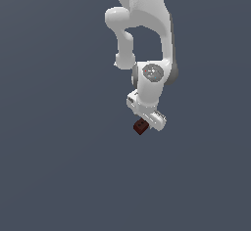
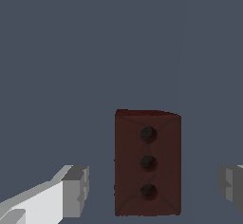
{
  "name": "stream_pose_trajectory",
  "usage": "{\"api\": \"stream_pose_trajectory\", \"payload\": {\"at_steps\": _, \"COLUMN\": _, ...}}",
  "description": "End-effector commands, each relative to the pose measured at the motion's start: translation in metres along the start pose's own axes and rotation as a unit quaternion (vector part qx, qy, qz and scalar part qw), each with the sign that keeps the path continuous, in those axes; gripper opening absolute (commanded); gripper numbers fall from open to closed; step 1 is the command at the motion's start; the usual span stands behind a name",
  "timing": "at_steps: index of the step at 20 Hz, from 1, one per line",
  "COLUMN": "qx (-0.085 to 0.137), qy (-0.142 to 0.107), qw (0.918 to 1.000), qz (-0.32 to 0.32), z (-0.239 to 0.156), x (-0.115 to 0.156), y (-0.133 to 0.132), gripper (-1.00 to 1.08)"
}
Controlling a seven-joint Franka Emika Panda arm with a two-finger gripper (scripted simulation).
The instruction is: Pick up the object and move it to a goal position.
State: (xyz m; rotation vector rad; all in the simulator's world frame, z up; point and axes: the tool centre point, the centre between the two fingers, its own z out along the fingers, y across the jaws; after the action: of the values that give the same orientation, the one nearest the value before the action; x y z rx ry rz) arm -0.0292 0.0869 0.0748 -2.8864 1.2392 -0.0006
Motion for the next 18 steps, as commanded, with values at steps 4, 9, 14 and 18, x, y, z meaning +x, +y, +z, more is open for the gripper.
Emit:
{"api": "stream_pose_trajectory", "payload": {"at_steps": 4, "qx": 0.000, "qy": 0.000, "qw": 1.0000, "qz": 0.001, "z": 0.019, "x": -0.001, "y": 0.001, "gripper": 1.00}}
{"api": "stream_pose_trajectory", "payload": {"at_steps": 9, "qx": 0.000, "qy": 0.000, "qw": 1.0000, "qz": 0.002, "z": 0.041, "x": -0.001, "y": 0.001, "gripper": 1.00}}
{"api": "stream_pose_trajectory", "payload": {"at_steps": 14, "qx": 0.000, "qy": 0.000, "qw": 1.0000, "qz": 0.002, "z": 0.048, "x": 0.000, "y": 0.000, "gripper": 1.00}}
{"api": "stream_pose_trajectory", "payload": {"at_steps": 18, "qx": 0.000, "qy": 0.000, "qw": 1.0000, "qz": 0.002, "z": 0.048, "x": 0.000, "y": 0.000, "gripper": -1.00}}
